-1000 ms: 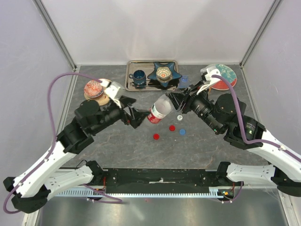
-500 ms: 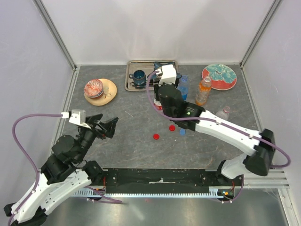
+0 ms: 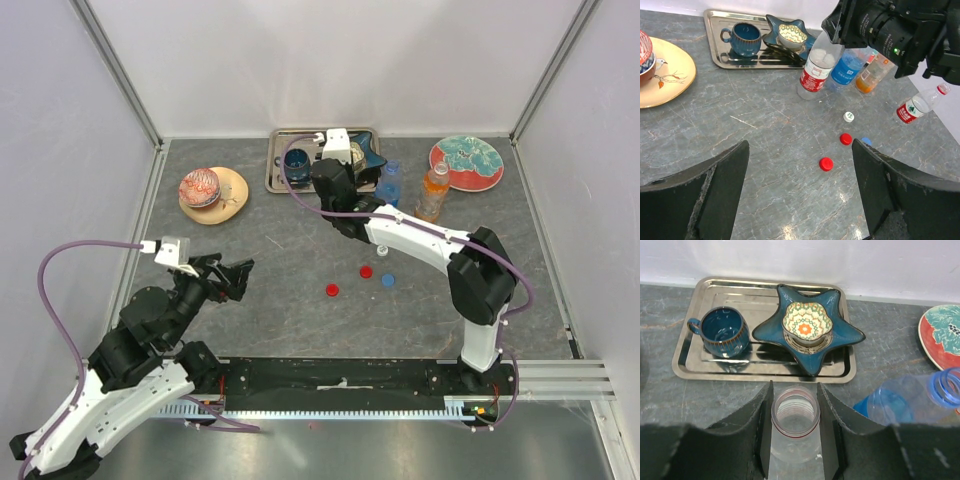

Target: Unscrew the bottle caps

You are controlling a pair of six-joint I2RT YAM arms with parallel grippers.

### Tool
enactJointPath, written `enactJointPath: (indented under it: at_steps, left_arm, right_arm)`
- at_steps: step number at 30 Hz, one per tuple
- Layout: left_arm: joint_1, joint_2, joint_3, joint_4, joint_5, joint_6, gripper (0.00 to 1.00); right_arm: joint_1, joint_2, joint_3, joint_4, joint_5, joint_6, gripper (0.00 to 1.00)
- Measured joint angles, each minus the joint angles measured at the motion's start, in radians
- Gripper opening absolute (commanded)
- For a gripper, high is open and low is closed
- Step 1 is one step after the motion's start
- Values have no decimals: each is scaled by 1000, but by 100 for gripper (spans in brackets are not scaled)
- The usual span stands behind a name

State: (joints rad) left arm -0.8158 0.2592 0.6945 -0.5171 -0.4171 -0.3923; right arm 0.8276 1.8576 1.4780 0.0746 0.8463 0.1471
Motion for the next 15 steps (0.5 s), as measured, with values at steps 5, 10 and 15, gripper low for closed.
enactJointPath:
  at_steps: [5,10,15]
  left_arm:
    - [0,-9,20,-25,-2,0,90]
    - [0,-26,20,-29,-10,0,91]
    - [0,-18,20,-31,-12,0,90]
  right_arm:
    - [-31,43,52,0,-23,22,0]
    - [-41,52,63,-6,-39,45,0]
    - [-50,54,63,-34,-58,68,0]
